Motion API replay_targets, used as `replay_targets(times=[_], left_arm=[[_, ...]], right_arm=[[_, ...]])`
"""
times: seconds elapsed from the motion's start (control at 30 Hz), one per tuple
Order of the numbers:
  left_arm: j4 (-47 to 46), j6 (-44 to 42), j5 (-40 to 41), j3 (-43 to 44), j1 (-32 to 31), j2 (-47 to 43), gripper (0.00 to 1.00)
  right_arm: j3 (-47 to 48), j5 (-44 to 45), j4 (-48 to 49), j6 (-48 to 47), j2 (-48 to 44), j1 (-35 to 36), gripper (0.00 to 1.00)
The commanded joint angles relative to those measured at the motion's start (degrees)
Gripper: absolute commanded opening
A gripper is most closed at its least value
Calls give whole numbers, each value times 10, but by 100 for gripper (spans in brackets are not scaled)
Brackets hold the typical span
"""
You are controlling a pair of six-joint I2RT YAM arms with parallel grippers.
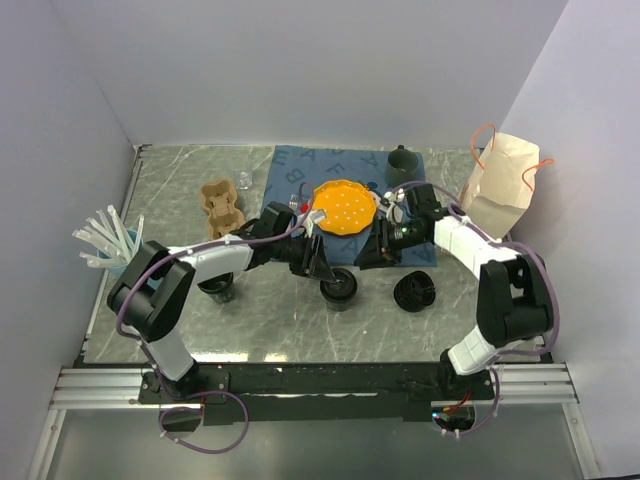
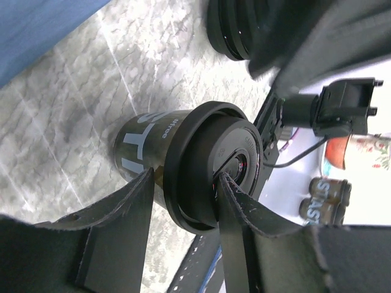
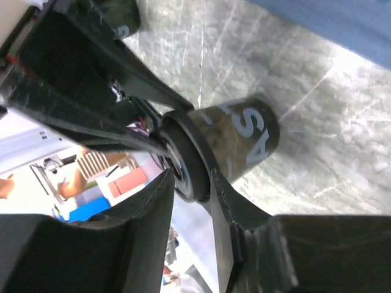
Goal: Pack the takeout coffee
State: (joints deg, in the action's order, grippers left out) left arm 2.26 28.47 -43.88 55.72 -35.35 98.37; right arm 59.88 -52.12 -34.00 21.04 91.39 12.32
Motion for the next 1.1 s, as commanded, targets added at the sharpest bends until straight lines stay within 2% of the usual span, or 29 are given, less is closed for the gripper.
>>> replay_targets(times=[0.0, 0.2, 0.37, 0.6, 0.83, 1.07], left_arm=[[100, 17, 183, -65, -9, 25, 46], [101, 118, 217, -87, -12, -23, 48], [100, 185, 247, -94, -33, -31, 47], [136, 213, 288, -57, -80, 2, 46], [152, 246, 315, -59, -90, 3, 45], [161, 246, 319, -58, -90, 2, 46]], right_arm=[[-41, -17, -20, -20, -53, -4, 39], [-102, -28, 9, -3, -115, -1, 39], [-140, -27, 53, 34, -127, 18, 39], [-156, -1, 86, 57, -119, 44, 36], [-171, 26, 72, 45, -130, 42, 35], [-154, 59, 36, 35, -150, 29, 40]])
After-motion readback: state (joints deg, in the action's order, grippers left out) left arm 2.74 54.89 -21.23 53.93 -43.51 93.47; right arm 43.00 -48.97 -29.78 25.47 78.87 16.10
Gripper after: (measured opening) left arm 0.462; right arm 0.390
